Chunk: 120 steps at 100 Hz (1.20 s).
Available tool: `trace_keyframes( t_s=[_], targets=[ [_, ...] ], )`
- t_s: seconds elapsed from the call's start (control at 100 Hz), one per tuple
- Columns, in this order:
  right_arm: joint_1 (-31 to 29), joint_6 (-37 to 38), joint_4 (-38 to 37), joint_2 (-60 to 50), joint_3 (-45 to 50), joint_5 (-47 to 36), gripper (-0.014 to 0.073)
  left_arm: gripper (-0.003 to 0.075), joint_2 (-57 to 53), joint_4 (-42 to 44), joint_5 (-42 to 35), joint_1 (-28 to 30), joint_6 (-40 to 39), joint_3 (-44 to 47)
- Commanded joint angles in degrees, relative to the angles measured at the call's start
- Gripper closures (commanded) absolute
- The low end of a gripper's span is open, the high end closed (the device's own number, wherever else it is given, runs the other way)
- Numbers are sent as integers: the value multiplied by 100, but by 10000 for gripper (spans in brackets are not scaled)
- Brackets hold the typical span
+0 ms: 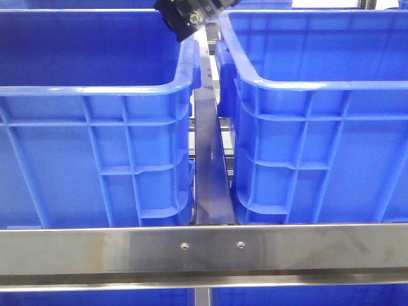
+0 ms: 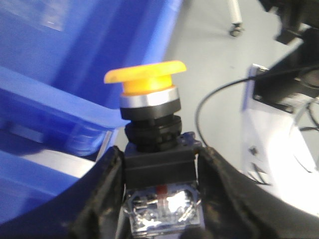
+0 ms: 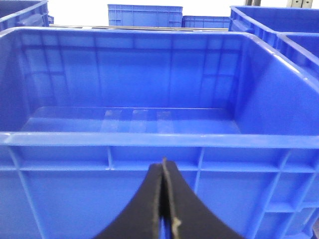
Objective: Pick red and yellow buttons and place in box
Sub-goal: 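Lift the yellow button with the left gripper toward the gap between bins, then bring the right gripper to the yellow button and grasp its cap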
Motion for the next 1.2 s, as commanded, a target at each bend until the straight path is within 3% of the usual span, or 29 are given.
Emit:
trace_keyframes(
  t_s=[0.0, 0.83, 0.97, 1.19],
  targets=[
    [7, -15, -40, -133, -95, -475, 662, 531, -250, -521, 71, -40, 38, -212],
    [7, -15, -40, -133, -167, -622, 662, 531, -240, -601, 138, -40, 38, -212],
    [7, -15, -40, -133, -584, 31, 662, 531, -240, -601, 138, -40, 38, -212],
    [7, 107, 55, 73, -1627, 1861, 662, 531, -240, -601, 138, -40, 38, -212]
  ],
)
